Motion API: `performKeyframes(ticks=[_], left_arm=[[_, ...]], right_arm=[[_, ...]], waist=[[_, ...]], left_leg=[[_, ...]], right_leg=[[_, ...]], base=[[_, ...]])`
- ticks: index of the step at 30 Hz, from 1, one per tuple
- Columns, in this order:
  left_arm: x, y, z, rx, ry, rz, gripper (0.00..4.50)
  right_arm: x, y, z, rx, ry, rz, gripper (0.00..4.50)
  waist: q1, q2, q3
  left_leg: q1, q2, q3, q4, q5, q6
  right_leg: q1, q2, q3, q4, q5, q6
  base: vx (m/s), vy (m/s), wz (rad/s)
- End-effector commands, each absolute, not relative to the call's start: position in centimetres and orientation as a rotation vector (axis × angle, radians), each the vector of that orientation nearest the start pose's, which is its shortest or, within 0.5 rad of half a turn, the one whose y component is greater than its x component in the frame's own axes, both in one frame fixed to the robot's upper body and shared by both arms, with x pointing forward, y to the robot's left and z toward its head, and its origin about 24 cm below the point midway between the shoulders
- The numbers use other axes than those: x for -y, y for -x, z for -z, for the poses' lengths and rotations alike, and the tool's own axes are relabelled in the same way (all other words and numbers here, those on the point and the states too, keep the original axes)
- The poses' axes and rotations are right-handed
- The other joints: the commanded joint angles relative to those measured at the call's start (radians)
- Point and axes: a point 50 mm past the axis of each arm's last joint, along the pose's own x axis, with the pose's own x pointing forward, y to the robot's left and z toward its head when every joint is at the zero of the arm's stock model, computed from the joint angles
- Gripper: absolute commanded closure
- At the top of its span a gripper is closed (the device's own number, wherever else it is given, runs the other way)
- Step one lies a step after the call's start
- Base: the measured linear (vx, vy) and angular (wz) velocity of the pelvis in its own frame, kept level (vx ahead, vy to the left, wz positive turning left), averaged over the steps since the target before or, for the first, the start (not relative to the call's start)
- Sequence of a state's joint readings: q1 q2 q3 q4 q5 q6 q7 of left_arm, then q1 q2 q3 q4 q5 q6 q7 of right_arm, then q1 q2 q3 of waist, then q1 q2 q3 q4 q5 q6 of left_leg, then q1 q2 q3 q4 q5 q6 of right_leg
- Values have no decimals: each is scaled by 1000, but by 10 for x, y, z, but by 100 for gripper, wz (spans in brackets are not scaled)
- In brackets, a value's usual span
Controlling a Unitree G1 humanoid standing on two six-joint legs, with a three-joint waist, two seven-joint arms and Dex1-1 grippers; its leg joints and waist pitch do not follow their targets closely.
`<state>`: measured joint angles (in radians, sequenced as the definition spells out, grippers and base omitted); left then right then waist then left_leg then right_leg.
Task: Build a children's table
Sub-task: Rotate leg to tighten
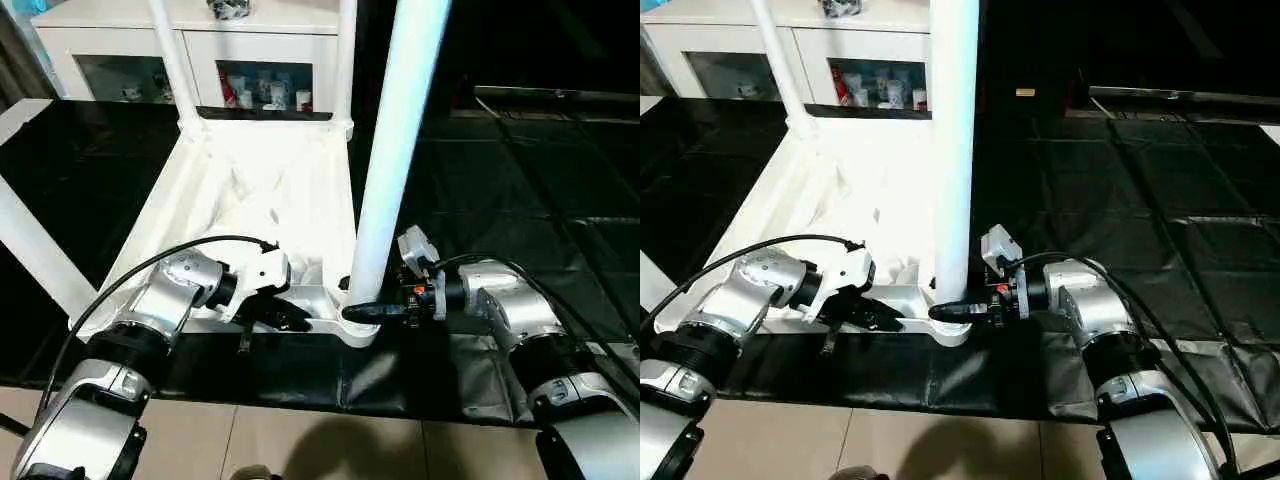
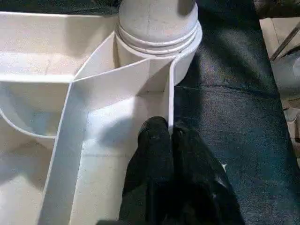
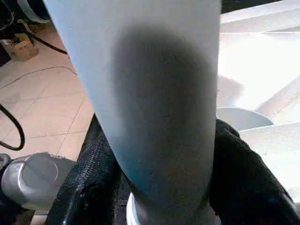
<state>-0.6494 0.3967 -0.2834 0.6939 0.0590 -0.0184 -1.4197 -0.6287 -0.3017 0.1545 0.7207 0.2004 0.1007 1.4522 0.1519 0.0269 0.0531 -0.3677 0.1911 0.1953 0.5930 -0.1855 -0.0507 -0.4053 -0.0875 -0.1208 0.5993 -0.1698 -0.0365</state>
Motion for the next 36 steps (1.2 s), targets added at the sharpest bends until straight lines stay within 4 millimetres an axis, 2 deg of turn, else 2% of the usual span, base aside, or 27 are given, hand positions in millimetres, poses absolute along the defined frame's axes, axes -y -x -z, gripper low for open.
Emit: performKeyframes(ticks=[1, 4, 6, 7, 8, 9, 10, 11, 12, 13, 14, 15, 16, 17, 19, 20, 21, 22, 24, 26, 27, 29, 31, 33, 36], left_arm=[[-138, -314, -51, -515, -425, 1497, 450], [-130, -319, -53, -493, -367, 1440, 450], [-124, -325, -55, -471, -358, 1384, 450], [-120, -328, -56, -463, -351, 1358, 450], [-114, -331, -58, -453, -333, 1328, 450], [-104, -338, -62, -431, -297, 1278, 450], [-97, -341, -65, -421, -273, 1246, 450], [-92, -344, -67, -412, -258, 1220, 450], [-89, -345, -68, -408, -251, 1206, 450], [-84, -349, -70, -400, -238, 1159, 450], [-77, -353, -72, -391, -219, 1106, 450], [-73, -355, -74, -386, -206, 1072, 450], [-71, -356, -75, -384, -202, 1061, 450], [-67, -359, -77, -370, -197, 1025, 450], [-62, -363, -81, -355, -186, 986, 450], [-60, -365, -83, -348, -185, 966, 450], [-59, -366, -85, -342, -190, 960, 450], [-59, -366, -86, -343, -192, 957, 450], [-61, -366, -85, -344, -205, 975, 450], [-66, -363, -83, -347, -226, 1010, 450], [-66, -363, -83, -347, -226, 1010, 450], [-78, -358, -77, -370, -260, 1071, 450], [-83, -356, -75, -379, -272, 1092, 450], [-94, -352, -72, -394, -297, 1147, 450], [-105, -345, -70, -401, -342, 1245, 450]], right_arm=[[127, -305, -53, -361, -62, -1580, 234], [123, -301, -49, -362, -69, -1539, 236], [117, -302, -45, -360, -75, -1449, 237], [111, -305, -43, -365, -88, -1371, 237], [106, -306, -41, -370, -96, -1319, 237], [96, -309, -39, -380, -118, -1245, 237], [88, -312, -38, -379, -125, -1197, 238], [80, -317, -38, -386, -128, -1141, 238], [77, -319, -37, -390, -128, -1112, 238], [68, -323, -37, -398, -121, -1051, 238], [59, -328, -38, -407, -124, -992, 238], [52, -331, -38, -414, -126, -948, 239], [50, -332, -38, -415, -125, -932, 239], [45, -335, -39, -422, -120, -894, 239], [37, -338, -40, -436, -123, -842, 239], [33, -338, -41, -441, -133, -833, 239], [31, -338, -42, -440, -135, -835, 186], [29, -338, -42, -436, -139, -834, 173], [32, -338, -43, -419, -138, -838, 173], [38, -338, -42, -397, -134, -849, 139], [38, -338, -42, -397, -134, -849, 127], [54, -335, -42, -346, -115, -907, 118], [61, -334, -42, -335, -115, -926, 91], [81, -332, -45, -308, -109, -978, 71], [105, -327, -49, -281, -82, -1076, 58]], waist=[[-2, -8, -77], [4, -7, -76], [4, -11, -75], [3, -10, -71], [-1, -6, -67], [-12, -6, -62], [-17, -9, -62], [-27, -6, -59], [-30, -2, -59], [-45, -7, -57], [-57, -5, -57], [-69, -5, -58], [-72, -6, -60], [-73, -16, -61], [-77, -8, -61], [-78, -11, -63], [-76, -10, -64], [-76, -9, -65], [-74, -10, -68], [-72, -13, -70], [-71, -14, -69], [-66, -19, -71], [-61, -16, -73], [-56, -16, -72], [-48, -16, -72]], left_leg=[[12, 57, -23, -61, -138, 69], [16, 58, -21, -61, -143, 71], [14, 57, -22, -63, -149, 64], [16, 56, -22, -65, -166, 55], [19, 53, -24, -69, -195, 37], [23, 50, -26, -73, -236, 14], [26, 47, -28, -73, -251, 3], [25, 43, -31, -72, -275, -9], [24, 41, -34, -72, -279, -12], [17, 37, -38, -74, -291, -13], [19, 35, -39, -73, -297, -16], [25, 33, -41, -70, -311, -19], [24, 32, -42, -70, -307, -15], [20, 32, -41, -72, -294, 0], [24, 34, -39, -72, -287, 7], [25, 34, -38, -73, -281, 14], [25, 36, -36, -74, -269, 22], [22, 37, -36, -74, -261, 25], [18, 40, -35, -74, -232, 36], [20, 39, -29, -70, -209, 50], [20, 37, -28, -69, -208, 53], [10, 36, -27, -68, -181, 68], [9, 41, -27, -67, -152, 79], [10, 44, -24, -66, -143, 91], [14, 48, -24, -67, -164, 88]], right_leg=[[56, -86, 65, -59, -204, -201], [53, -85, 66, -60, -205, -201], [56, -85, 66, -64, -233, -187], [53, -87, 66, -70, -269, -176], [52, -86, 64, -79, -339, -155], [51, -85, 61, -90, -415, -132], [52, -87, 59, -94, -451, -120], [54, -91, 56, -104, -515, -96], [57, -92, 52, -106, -535, -86], [62, -90, 45, -113, -572, -60], [58, -89, 42, -118, -590, -48], [55, -87, 36, -122, -600, -46], [58, -87, 35, -123, -592, -45], [59, -86, 37, -126, -569, -44], [54, -85, 41, -122, -532, -63], [53, -83, 43, -118, -502, -77], [52, -82, 48, -113, -458, -91], [55, -82, 51, -108, -431, -100], [58, -83, 56, -95, -349, -130], [57, -84, 60, -90, -301, -161], [57, -84, 61, -90, -303, -164], [66, -87, 61, -87, -303, -156], [65, -86, 62, -82, -269, -157], [63, -82, 62, -77, -235, -171], [62, -80, 60, -78, -256, -173]], base=[[0, 0, 0], [0, 0, 0], [0, 0, 0], [0, 0, 0], [0, 0, 0], [0, 0, 0], [0, 0, 0], [0, 0, 0], [0, 0, 0], [0, 0, 0], [0, 0, 0], [0, 0, 0], [0, 0, 0], [0, 0, 0], [0, 0, 0], [0, 0, 0], [0, 0, 0], [0, 0, 0], [0, 0, 0], [0, 0, 0], [0, 0, 0], [0, 0, 0], [0, 0, 0], [0, 0, 0], [0, 0, 0]])
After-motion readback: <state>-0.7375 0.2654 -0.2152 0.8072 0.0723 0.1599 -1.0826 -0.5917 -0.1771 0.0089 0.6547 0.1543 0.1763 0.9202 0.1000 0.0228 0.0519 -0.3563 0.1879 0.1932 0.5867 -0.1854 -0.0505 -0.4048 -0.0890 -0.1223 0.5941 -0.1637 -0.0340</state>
